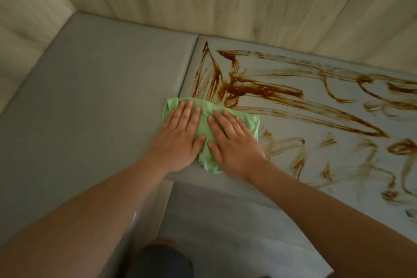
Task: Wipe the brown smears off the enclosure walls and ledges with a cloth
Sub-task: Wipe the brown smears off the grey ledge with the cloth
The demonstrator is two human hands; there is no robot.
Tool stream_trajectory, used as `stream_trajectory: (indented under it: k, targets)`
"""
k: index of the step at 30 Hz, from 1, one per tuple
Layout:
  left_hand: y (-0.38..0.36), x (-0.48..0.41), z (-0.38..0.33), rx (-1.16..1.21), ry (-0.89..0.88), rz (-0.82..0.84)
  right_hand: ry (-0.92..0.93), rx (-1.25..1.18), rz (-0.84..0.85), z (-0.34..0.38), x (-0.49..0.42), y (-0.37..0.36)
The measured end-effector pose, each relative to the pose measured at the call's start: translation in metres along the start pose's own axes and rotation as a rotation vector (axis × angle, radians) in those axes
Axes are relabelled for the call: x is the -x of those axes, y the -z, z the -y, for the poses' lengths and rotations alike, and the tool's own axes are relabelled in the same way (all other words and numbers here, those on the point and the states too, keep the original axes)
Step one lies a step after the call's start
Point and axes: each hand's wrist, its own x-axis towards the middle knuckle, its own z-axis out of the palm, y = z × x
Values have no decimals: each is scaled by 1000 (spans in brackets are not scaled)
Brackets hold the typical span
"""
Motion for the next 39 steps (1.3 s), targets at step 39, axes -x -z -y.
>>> stream_trajectory:
  k: [39]
  targets:
    - [38, -133, -148, -17, -415, 162, -370, 89, -131, -143, 69, 21]
